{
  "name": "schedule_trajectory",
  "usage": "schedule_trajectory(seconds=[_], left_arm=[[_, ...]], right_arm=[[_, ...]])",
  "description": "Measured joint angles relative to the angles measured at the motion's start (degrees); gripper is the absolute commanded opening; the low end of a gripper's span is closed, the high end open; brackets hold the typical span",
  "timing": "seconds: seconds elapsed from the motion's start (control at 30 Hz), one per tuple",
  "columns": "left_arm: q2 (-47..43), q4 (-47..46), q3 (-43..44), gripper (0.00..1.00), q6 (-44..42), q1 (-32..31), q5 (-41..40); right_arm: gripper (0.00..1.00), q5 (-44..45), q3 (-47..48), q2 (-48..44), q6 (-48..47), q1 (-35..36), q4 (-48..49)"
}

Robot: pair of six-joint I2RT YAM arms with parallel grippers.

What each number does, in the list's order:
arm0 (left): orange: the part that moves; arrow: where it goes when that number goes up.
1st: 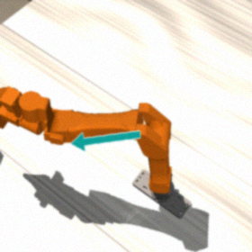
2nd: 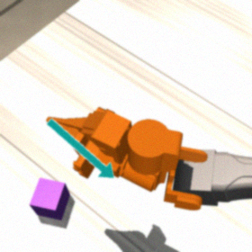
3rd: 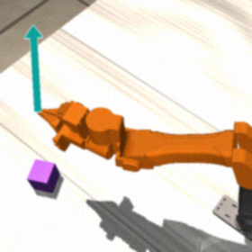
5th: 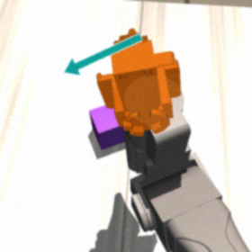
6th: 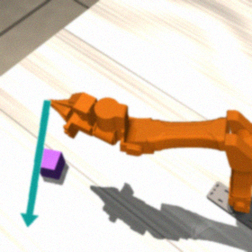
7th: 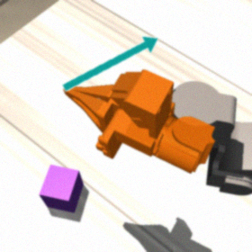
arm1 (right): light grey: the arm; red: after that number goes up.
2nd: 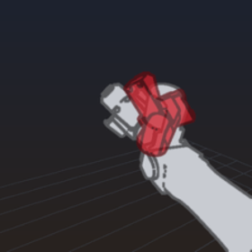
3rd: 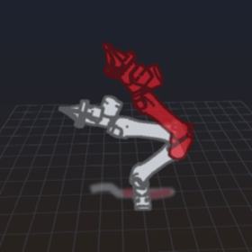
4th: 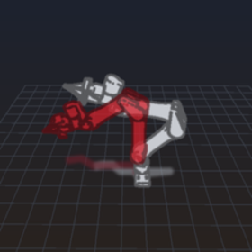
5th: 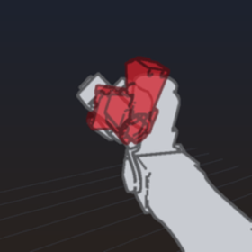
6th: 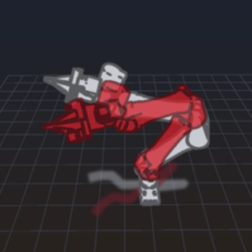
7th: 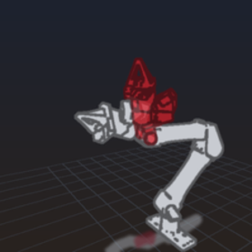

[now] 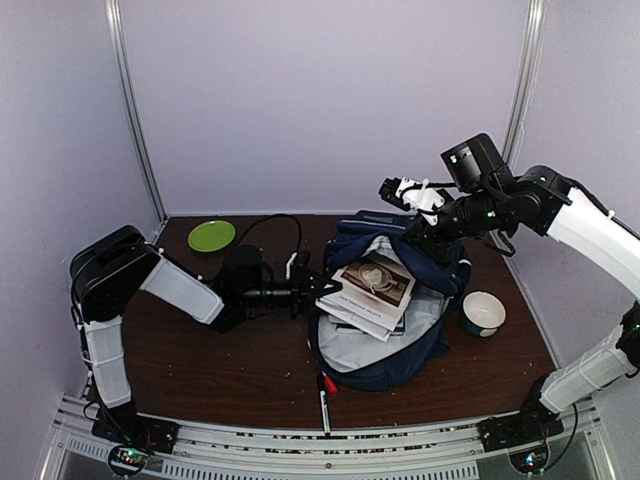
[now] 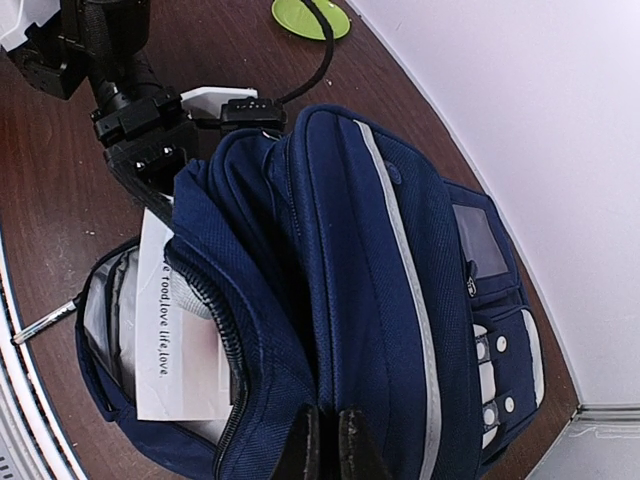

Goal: Pack the student bag
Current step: Place the book in the largest pocket of the bag.

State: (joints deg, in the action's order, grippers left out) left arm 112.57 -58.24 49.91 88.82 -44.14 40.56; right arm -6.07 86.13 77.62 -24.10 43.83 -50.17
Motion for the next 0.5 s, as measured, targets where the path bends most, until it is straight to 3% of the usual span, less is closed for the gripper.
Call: schedule_trajectory(seconds=[0.33,0.5], left_arm=[[0.50,17.68,12.79,0.16,-6.23,0.17,-5.88],[3.69,26.43,19.47,0.29,-10.38,0.22,-6.88]], right_arm=[[0.00,-0.76,-0.33,-0.61,0.17,-0.15,1.05],[0.00,-0.81,-0.35,-0.61,0.15,-0.22,1.18]])
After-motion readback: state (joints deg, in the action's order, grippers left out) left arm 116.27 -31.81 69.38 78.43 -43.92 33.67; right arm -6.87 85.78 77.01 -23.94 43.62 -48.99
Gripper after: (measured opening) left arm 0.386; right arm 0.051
